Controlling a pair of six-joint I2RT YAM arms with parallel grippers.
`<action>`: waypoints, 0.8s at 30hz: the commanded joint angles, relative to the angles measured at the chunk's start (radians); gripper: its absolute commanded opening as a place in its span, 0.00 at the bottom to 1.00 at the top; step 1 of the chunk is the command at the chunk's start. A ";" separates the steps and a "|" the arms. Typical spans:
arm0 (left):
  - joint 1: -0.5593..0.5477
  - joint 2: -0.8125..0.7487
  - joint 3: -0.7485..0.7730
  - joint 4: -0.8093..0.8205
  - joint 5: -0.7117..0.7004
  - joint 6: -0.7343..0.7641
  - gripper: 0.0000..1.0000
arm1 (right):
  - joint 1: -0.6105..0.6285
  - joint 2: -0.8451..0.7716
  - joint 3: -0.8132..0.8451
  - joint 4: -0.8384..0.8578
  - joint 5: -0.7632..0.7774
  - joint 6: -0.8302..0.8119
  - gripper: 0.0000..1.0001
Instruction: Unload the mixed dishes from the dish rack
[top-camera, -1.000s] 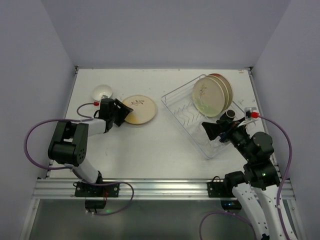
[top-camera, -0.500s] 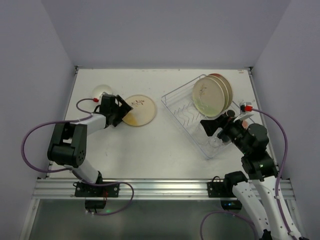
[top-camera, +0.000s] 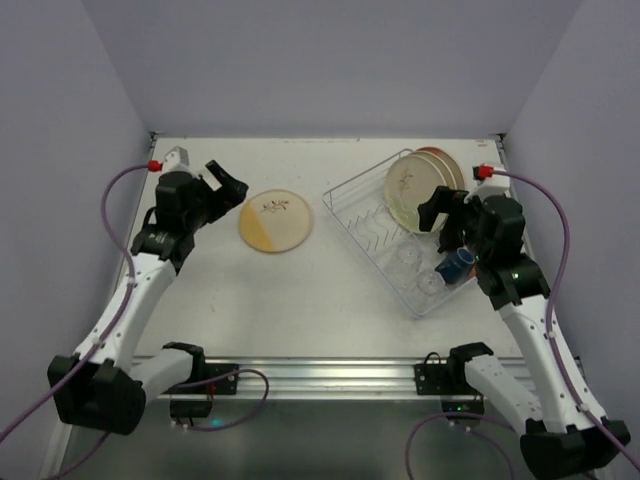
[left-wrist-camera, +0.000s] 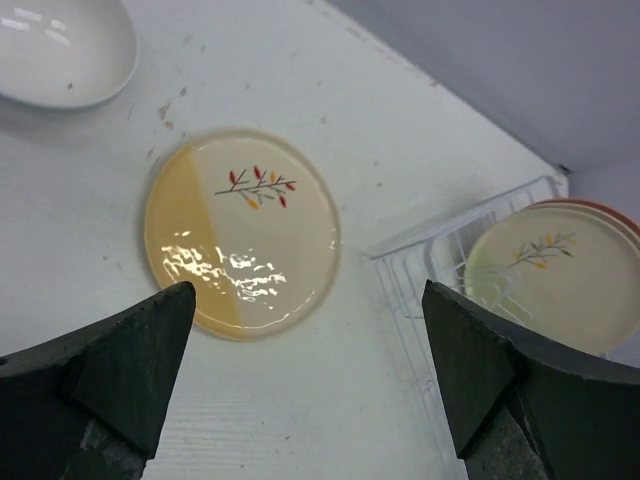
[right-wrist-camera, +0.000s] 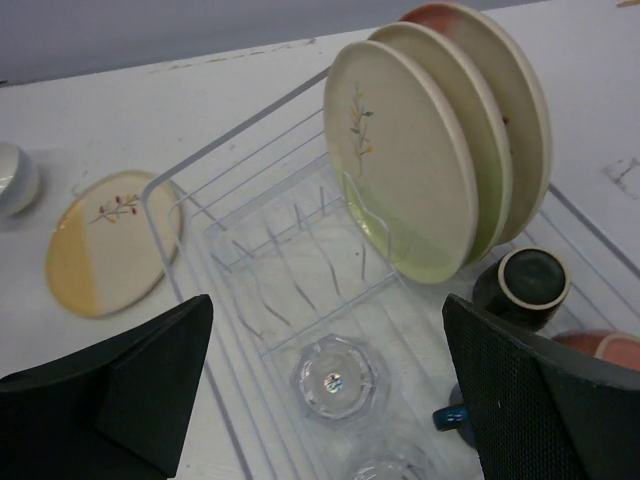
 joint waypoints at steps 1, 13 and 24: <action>-0.006 -0.200 0.078 -0.178 0.070 0.182 1.00 | -0.027 0.136 0.086 0.034 0.084 -0.142 0.99; -0.053 -0.544 -0.092 -0.308 0.021 0.452 1.00 | -0.085 0.546 0.378 0.030 0.117 -0.422 0.83; -0.075 -0.538 -0.164 -0.255 -0.005 0.420 1.00 | -0.087 0.731 0.476 0.016 0.075 -0.498 0.67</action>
